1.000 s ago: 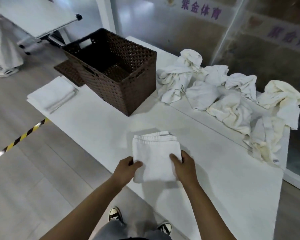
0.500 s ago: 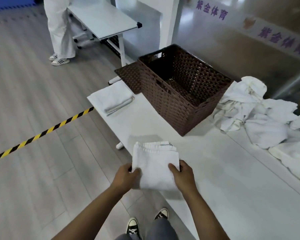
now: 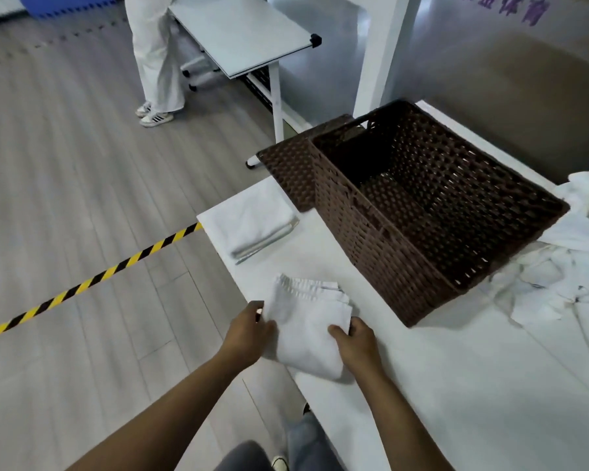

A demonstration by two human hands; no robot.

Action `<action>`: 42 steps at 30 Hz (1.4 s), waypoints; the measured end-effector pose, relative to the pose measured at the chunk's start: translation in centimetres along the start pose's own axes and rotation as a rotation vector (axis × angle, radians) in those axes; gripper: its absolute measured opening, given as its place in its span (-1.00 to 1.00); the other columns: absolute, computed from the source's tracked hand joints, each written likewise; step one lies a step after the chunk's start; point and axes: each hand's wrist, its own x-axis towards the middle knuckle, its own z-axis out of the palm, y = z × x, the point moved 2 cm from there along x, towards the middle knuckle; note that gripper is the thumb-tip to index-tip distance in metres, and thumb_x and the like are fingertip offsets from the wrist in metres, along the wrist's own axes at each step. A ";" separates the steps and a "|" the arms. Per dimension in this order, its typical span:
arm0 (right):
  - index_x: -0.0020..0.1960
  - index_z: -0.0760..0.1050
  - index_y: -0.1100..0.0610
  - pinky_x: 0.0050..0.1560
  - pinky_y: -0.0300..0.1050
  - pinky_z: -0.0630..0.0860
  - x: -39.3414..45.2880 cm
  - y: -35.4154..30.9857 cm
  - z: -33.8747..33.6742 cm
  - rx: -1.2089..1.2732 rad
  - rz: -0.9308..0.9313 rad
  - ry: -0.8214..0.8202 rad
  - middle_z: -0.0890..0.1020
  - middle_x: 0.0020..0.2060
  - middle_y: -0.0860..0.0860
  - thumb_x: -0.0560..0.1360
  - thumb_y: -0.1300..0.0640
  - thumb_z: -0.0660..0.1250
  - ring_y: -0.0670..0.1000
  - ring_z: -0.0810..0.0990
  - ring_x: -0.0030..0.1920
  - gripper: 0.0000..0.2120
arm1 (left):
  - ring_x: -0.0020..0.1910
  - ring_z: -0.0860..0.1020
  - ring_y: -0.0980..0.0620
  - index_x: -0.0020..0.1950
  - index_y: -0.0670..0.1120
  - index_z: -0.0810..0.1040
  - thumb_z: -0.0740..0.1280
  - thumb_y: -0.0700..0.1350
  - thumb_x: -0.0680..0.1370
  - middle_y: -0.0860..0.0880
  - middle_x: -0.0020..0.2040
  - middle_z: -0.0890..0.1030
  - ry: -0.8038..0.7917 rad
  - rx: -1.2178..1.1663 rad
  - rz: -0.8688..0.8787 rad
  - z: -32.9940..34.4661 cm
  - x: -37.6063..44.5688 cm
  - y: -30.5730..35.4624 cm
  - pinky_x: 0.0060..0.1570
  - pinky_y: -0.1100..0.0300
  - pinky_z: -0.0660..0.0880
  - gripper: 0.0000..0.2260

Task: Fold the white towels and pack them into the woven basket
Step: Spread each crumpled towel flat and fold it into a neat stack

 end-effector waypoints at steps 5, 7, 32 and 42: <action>0.11 0.58 0.15 -0.08 -0.17 0.39 3.8 -2.8 2.1 0.017 0.052 -0.019 0.65 -0.06 -0.01 0.48 0.19 0.42 0.05 0.60 -0.03 -0.79 | 0.14 0.55 -0.16 0.41 -0.05 0.42 0.30 -0.15 0.59 -0.10 0.21 0.58 -0.038 0.132 0.033 -2.3 6.2 2.4 -0.02 0.12 0.44 -0.62; 0.13 0.59 0.15 -0.06 -0.19 0.42 4.6 -3.1 3.0 0.042 0.076 -0.013 0.68 -0.04 0.00 0.47 0.20 0.42 0.05 0.63 0.00 -0.77 | 0.14 0.55 -0.16 0.39 -0.02 0.43 0.30 -0.17 0.57 -0.09 0.21 0.60 -0.067 0.167 0.033 -2.9 8.5 2.8 0.00 0.09 0.47 -0.62; 0.61 0.19 -0.03 0.50 0.00 0.27 7.3 -5.5 14.9 -0.625 -0.080 0.273 0.27 0.58 0.06 0.57 -0.08 0.33 0.09 0.30 0.55 -0.34 | 0.52 0.28 -0.31 0.52 0.01 0.39 0.39 -0.04 0.56 -0.16 0.54 0.35 -0.261 0.970 1.036 -3.3 21.9 -1.1 0.45 -0.18 0.25 -0.47; 0.55 0.31 0.00 0.42 0.02 0.38 4.8 -8.7 11.9 -0.584 -0.116 0.557 0.42 0.50 0.03 0.56 -0.02 0.38 0.07 0.43 0.44 -0.41 | 0.37 0.48 -0.26 0.41 -0.05 0.51 0.46 -0.09 0.48 -0.14 0.41 0.51 -0.246 0.809 1.190 -3.7 18.4 4.9 0.32 -0.14 0.42 -0.51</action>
